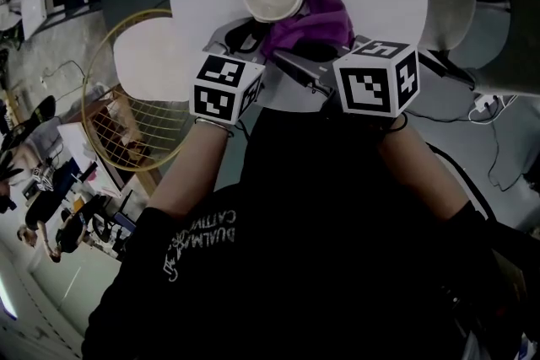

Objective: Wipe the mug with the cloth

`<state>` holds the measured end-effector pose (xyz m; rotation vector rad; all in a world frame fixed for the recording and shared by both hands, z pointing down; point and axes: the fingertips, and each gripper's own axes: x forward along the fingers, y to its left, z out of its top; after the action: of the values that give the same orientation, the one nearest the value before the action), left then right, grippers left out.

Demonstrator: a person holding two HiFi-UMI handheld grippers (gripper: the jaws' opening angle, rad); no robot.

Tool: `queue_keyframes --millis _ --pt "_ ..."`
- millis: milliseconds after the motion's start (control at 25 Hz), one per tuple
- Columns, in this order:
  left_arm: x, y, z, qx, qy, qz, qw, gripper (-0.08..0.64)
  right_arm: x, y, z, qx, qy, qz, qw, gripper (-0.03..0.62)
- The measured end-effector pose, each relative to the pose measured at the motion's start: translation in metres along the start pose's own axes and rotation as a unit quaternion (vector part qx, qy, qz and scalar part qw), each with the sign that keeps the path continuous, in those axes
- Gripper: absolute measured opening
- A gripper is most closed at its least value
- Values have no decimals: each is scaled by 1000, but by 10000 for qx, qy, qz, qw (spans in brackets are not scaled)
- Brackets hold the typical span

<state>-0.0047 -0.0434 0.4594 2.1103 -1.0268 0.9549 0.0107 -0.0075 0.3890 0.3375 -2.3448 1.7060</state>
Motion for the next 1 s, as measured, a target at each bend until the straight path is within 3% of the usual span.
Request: queue_keyframes --millis 280,760,1000 --pt "2 4 0 40 -56 -79 9999 69 4 -2 12 39 -92 67 9999 31" --pt "2 7 1 346 220 55 9991 67 13 -12 16 296 -72 197 9993 31" --pt "3 5 2 397 207 4 9990 69 11 -16 15 164 34 126 9998 31"
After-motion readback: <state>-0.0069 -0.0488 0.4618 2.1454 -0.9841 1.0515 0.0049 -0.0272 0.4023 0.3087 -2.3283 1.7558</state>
